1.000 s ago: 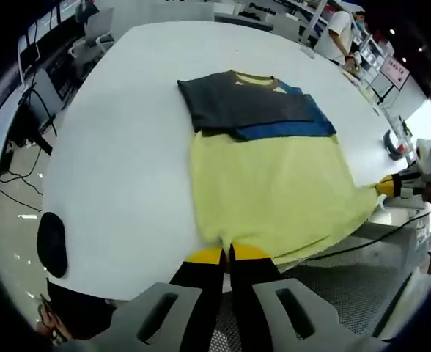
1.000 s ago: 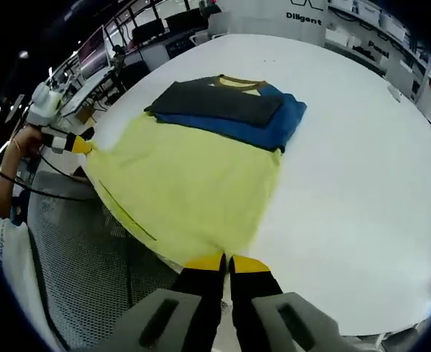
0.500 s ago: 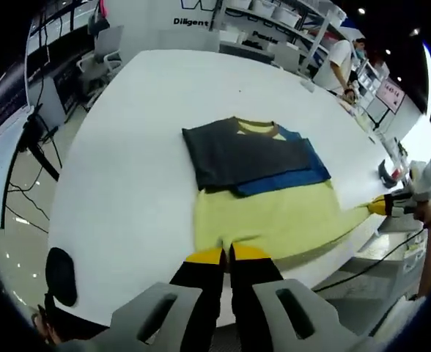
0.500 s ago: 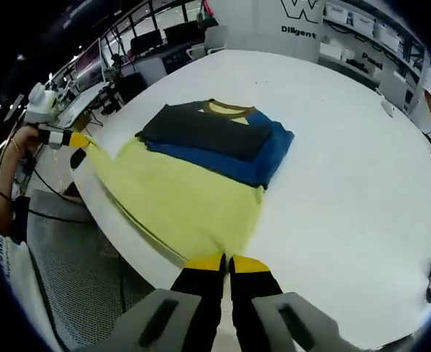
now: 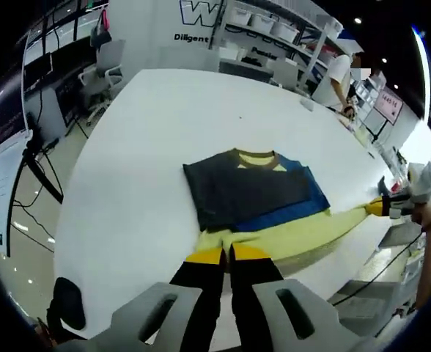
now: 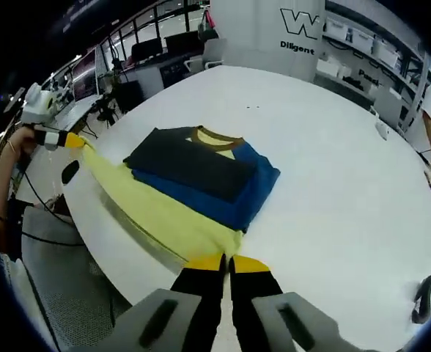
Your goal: Fold the garment on the visible template until the final outline fits inside the template.
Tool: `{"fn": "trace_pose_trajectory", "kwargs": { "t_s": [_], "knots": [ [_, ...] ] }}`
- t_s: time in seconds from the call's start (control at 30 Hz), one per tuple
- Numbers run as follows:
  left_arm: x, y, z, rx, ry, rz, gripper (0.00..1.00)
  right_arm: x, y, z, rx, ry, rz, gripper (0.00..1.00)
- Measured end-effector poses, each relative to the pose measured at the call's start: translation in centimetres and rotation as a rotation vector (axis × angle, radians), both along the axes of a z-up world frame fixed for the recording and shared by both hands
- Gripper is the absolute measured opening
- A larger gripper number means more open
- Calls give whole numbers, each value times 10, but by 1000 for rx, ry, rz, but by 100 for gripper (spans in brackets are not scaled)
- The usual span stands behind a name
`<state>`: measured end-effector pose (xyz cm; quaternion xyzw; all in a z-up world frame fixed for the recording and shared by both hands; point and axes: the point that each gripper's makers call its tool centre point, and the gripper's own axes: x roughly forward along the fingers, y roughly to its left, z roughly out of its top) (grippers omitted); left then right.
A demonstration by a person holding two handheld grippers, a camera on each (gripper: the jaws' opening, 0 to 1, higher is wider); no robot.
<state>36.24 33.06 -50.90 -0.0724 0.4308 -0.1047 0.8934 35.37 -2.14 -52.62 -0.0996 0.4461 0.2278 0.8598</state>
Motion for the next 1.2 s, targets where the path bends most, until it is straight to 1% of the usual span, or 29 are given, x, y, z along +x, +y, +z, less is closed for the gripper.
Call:
{"fn": "trace_pose_trajectory", "kwargs": {
  "t_s": [0.2, 0.3, 0.4, 0.5, 0.53, 0.7, 0.77, 0.83, 0.87, 1.13, 1.2],
  "knots": [
    [14, -4, 5, -3, -32, 11, 5, 24, 1, 12, -6, -48, -14, 0],
    [21, -5, 7, -8, -44, 18, 5, 33, 2, 14, -9, -57, -16, 0],
    [30, -8, 13, -41, -63, 26, 5, 42, 3, 16, -20, -69, -10, 0],
    [33, -7, 13, -39, -59, 27, 5, 48, 4, 17, -26, -76, -6, 0],
    [40, -7, 14, -45, -67, 28, 5, 56, 5, 19, -26, -85, -7, 0],
    [55, -4, 14, -56, -70, 45, 5, 72, 4, 20, -32, -92, -16, 0],
    [62, -3, 13, -58, -71, 54, 5, 79, 4, 19, -25, -91, -19, 0],
    [69, -1, 10, -61, -63, 70, 5, 85, 5, 17, -12, -86, -25, 0],
    [73, -1, 7, -52, -54, 67, 5, 90, 6, 16, -9, -83, -24, 0],
    [103, 2, -3, -41, -50, 78, 5, 116, 6, 5, -30, -70, -27, 0],
    [114, 5, -8, -29, -52, 100, 5, 123, 6, 1, -26, -61, -30, 0]
  ]
}}
